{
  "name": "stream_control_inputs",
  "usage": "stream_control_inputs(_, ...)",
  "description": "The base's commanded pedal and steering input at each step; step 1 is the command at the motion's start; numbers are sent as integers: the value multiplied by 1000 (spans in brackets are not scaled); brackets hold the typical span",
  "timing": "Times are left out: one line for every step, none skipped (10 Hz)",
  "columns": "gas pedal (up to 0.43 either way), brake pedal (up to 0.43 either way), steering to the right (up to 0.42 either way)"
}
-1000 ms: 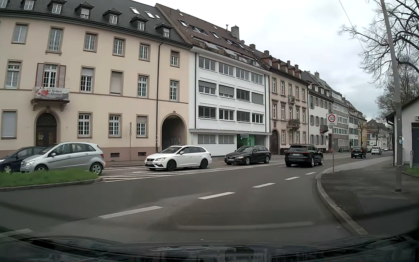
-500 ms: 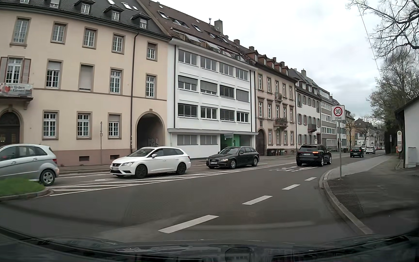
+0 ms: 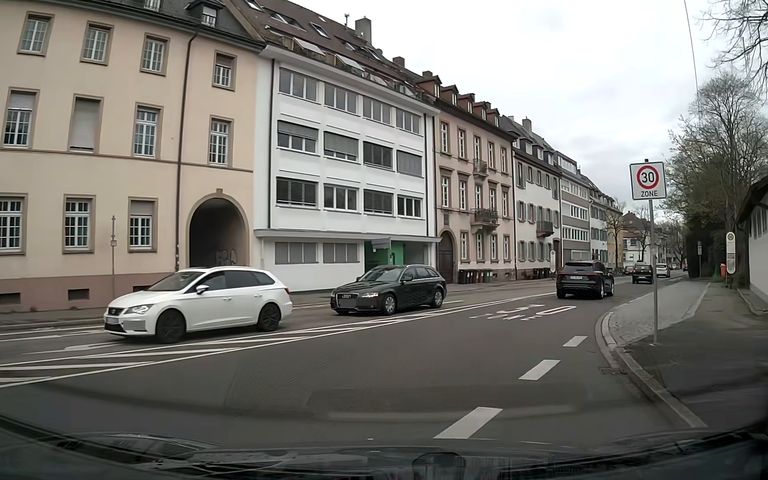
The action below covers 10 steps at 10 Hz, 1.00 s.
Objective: Follow the waypoints while adhering to traffic rules and regulations
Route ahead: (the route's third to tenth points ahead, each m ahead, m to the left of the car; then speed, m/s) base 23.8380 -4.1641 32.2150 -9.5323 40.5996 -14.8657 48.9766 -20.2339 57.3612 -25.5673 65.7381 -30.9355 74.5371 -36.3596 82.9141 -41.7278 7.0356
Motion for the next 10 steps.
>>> stream_control_inputs(177,0,110)
stream_control_inputs(157,0,114)
stream_control_inputs(150,0,121)
stream_control_inputs(138,0,125)
stream_control_inputs(138,0,129)
stream_control_inputs(138,0,131)
stream_control_inputs(130,0,132)
stream_control_inputs(110,0,131)
stream_control_inputs(98,0,132)
stream_control_inputs(98,0,131)
